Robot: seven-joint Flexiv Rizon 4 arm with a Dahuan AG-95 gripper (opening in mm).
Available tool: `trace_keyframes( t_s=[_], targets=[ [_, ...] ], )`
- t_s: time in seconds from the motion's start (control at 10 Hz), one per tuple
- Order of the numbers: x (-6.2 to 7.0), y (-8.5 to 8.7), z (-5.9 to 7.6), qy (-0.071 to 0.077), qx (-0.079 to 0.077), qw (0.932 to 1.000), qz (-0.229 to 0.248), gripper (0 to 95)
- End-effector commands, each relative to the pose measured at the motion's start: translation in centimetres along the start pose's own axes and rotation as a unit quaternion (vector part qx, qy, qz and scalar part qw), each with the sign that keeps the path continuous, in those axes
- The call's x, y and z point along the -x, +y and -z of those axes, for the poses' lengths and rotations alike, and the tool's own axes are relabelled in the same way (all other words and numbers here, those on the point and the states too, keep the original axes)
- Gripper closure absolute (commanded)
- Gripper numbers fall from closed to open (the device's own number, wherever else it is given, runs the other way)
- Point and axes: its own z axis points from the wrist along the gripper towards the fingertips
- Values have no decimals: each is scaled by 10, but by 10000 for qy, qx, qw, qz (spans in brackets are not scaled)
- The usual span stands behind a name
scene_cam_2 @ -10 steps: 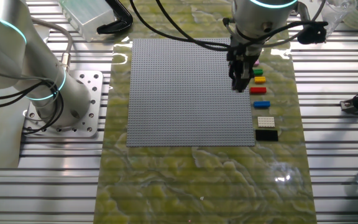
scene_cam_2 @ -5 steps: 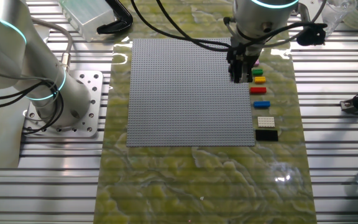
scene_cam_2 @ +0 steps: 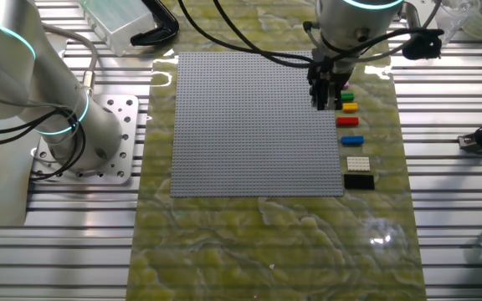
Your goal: Build with small Lego blocks
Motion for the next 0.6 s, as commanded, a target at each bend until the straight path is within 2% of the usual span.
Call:
trace_keyframes(
  t_s=[0.1,0.6],
  targets=[
    [0,0,0,-5,4,10000,14,950],
    [1,0,-2,-3,-4,10000,18,950]
  ],
)
